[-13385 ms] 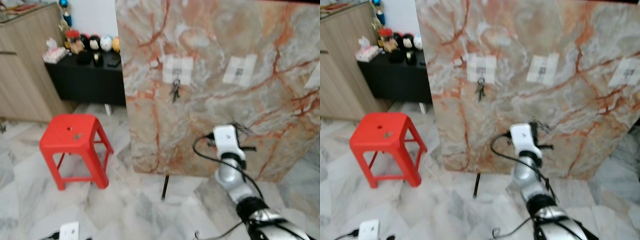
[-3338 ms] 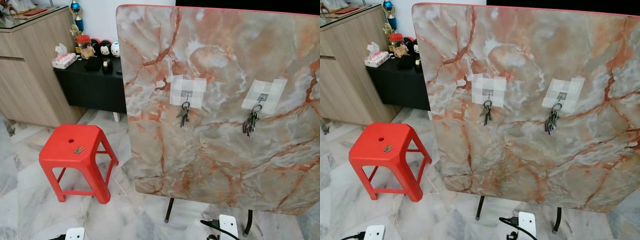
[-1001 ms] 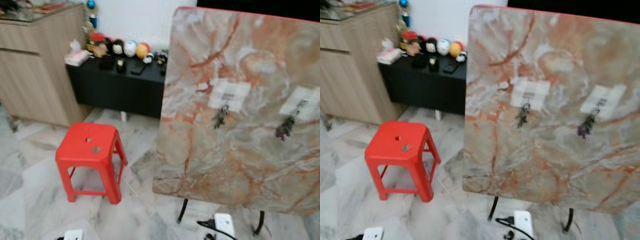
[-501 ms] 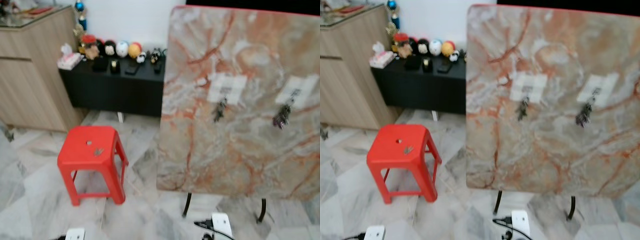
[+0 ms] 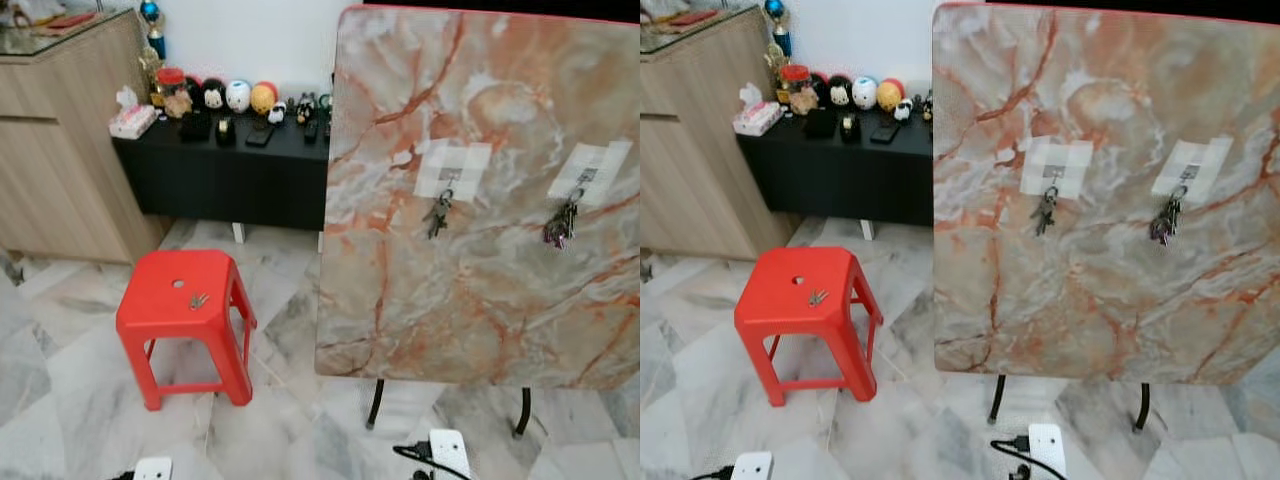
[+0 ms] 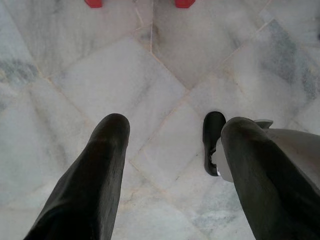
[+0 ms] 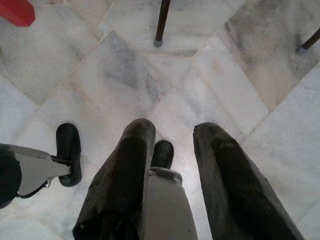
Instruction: Hang keys on a hook
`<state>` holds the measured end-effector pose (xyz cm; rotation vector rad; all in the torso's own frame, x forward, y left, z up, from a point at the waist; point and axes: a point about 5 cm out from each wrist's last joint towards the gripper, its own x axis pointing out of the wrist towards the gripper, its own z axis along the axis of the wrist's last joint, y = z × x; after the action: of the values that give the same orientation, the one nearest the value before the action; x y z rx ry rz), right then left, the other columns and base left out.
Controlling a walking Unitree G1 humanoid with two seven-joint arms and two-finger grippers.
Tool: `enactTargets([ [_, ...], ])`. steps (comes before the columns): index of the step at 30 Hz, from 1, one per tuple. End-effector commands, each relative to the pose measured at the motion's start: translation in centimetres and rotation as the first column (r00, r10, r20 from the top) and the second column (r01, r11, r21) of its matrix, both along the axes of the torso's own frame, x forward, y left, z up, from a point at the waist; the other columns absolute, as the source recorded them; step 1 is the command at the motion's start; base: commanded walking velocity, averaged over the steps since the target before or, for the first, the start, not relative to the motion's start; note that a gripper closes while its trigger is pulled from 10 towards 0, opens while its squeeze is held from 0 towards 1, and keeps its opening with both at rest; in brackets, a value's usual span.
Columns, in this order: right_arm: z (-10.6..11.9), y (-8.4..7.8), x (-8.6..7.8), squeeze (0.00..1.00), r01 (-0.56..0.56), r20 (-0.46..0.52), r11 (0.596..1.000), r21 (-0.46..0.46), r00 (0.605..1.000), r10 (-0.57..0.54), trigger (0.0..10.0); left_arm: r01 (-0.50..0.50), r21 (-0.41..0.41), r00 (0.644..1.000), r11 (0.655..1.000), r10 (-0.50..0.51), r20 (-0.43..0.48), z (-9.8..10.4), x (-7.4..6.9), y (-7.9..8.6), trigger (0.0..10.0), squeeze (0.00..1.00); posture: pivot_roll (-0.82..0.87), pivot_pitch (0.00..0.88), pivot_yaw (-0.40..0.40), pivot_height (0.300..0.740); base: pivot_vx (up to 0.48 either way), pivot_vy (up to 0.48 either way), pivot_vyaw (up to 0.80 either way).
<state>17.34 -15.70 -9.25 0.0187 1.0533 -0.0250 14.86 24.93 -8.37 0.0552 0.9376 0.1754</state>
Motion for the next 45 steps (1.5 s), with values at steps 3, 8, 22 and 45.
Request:
enactTargets([
  [3,0.01,-0.52,-0.04,0.0,0.015,0.002,1.0,-0.011,1.0,-0.015,10.0,0.009,-0.002,1.0,1.0,-0.009,-0.017,-0.22,-0.4,-0.19,10.0,0.0,0.18,0.0,-0.049,0.74,0.0,0.0,0.0],
  [8,0.04,-0.63,0.02,0.0,0.016,0.003,1.0,-0.013,1.0,-0.016,10.0,0.014,-0.001,1.0,1.0,-0.014,-0.018,-0.22,-0.4,-0.2,10.0,0.0,0.18,0.0,-0.05,0.74,0.0,0.192,0.0],
  [22,0.09,-0.78,0.1,0.0,0.015,0.007,1.0,-0.017,1.0,-0.015,10.0,0.019,-0.006,1.0,1.0,-0.019,-0.02,-0.27,-0.41,-0.34,10.0,0.0,0.18,0.0,-0.053,0.74,0.0,0.48,0.0],
  [45,0.13,-0.86,0.16,0.0,0.018,0.013,1.0,-0.021,1.0,-0.017,10.0,0.028,-0.006,0.999,1.0,-0.028,-0.021,-0.27,-0.36,-0.39,10.0,0.0,0.18,0.0,-0.054,0.74,0.0,0.48,0.0],
])
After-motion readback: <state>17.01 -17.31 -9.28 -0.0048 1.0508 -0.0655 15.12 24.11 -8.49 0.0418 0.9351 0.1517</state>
